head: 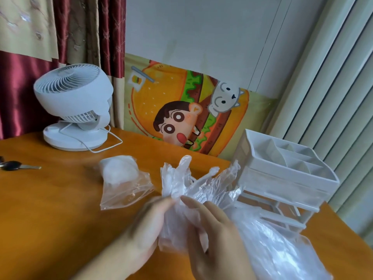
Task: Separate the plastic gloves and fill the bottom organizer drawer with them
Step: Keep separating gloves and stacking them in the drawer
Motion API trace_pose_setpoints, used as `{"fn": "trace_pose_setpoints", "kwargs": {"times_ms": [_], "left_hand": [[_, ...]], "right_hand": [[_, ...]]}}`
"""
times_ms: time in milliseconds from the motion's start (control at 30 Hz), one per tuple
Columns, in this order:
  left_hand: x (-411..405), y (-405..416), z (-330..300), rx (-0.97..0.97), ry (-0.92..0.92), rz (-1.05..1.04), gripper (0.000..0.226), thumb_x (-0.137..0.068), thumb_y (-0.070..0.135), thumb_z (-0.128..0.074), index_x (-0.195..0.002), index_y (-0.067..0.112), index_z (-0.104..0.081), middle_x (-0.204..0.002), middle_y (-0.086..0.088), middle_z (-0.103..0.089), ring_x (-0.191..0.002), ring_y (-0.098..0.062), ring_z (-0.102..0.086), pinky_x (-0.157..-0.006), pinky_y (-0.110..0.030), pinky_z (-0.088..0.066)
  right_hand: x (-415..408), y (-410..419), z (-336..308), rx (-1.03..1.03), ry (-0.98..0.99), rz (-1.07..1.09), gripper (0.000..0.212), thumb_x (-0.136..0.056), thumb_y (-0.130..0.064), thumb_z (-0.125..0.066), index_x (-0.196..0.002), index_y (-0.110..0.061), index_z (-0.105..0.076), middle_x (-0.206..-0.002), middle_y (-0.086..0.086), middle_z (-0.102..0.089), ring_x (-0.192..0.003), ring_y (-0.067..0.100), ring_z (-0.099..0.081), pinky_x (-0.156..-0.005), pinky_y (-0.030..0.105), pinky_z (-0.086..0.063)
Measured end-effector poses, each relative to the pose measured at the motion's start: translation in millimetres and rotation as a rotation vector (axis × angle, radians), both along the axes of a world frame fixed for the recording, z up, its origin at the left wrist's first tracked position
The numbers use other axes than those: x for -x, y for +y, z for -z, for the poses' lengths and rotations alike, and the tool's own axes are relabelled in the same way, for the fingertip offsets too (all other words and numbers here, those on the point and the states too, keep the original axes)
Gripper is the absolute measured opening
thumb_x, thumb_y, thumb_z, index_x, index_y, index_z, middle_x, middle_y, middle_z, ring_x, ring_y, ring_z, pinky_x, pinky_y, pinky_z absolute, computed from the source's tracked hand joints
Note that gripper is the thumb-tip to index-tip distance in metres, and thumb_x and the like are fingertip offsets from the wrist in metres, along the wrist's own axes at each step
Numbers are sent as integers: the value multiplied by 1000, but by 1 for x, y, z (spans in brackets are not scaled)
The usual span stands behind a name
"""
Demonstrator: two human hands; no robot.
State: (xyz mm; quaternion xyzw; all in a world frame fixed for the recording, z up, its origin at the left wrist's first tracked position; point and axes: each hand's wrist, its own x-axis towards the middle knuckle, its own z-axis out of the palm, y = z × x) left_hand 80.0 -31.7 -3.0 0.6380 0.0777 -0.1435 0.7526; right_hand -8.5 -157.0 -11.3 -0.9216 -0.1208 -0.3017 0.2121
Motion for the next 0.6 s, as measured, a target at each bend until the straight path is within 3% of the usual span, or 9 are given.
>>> {"fn": "trace_pose_setpoints", "kwargs": {"times_ms": [67, 133, 200, 300, 367, 433, 500, 567, 600], "left_hand": [[-2, 2, 8, 26, -48, 84, 33, -105, 6, -52, -133, -12, -57, -131, -28, -60, -118, -40, -59, -95, -38, -43], [1, 15, 11, 136, -145, 146, 48, -109, 14, -45, -146, -15, -38, -153, -32, -41, -143, -40, -41, -110, -35, -31], [-9, 18, 15, 219, -154, 95, 51, -109, 20, -42, -148, -13, -35, -155, -31, -39, -146, -39, -38, -112, -35, -27], [-16, 16, 14, 91, -140, 96, 47, -110, 12, -39, -147, -16, -34, -125, -29, -52, -131, -38, -49, -111, -33, -25], [-8, 15, 19, 84, -176, 43, 52, -111, 19, -36, -152, -12, -28, -143, -29, -48, -137, -37, -45, -114, -34, -24], [4, 22, 14, 173, -189, 55, 63, -111, 34, -31, -157, -7, -19, -166, -26, -21, -155, -35, -23, -120, -37, -19], [11, 28, -3, 80, -236, 115, 56, -113, 27, -20, -156, -10, -18, -168, -26, -16, -156, -34, -18, -117, -32, -20], [23, 33, -5, 138, -367, 243, 62, -112, 36, -32, -153, -12, -29, -165, -27, -26, -154, -36, -27, -111, -32, -31], [23, 31, -2, 216, -424, 398, 83, -99, 55, -57, -153, -6, -37, -162, -27, -32, -151, -36, -33, -112, -34, -35]], "right_hand": [[2, -1, -3, 59, 41, 12, 70, -83, -14, -64, -145, -45, -54, -91, -22, -49, -83, 3, -56, -65, 12, -45], [5, -1, -8, 108, 71, 16, 72, -82, -14, -59, -147, -44, -52, -88, -20, -43, -80, 4, -51, -61, 11, -40], [8, -2, -14, 138, 91, 22, 73, -83, -21, -48, -151, -48, -46, -86, -17, -41, -80, 6, -48, -62, 16, -41], [13, -5, -19, 185, 125, 10, 75, -83, -27, -40, -155, -50, -40, -84, -14, -43, -81, 10, -48, -66, 28, -48], [15, -5, -21, 205, 158, 30, 73, -85, -30, -40, -155, -51, -39, -83, -12, -43, -82, 12, -47, -68, 27, -46], [15, -4, -20, 237, 164, 41, 69, -88, -33, -39, -153, -53, -38, -84, -12, -41, -82, 12, -47, -72, 26, -45], [16, -3, -20, 241, 194, 56, 66, -90, -37, -37, -153, -56, -35, -86, -12, -40, -85, 11, -47, -78, 27, -46], [16, -3, -19, 253, 190, 69, 65, -90, -39, -34, -153, -58, -33, -86, -12, -38, -85, 10, -45, -80, 27, -46], [16, -2, -20, 267, 201, 82, 65, -90, -39, -34, -152, -58, -33, -84, -12, -36, -84, 10, -44, -78, 26, -44]]}}
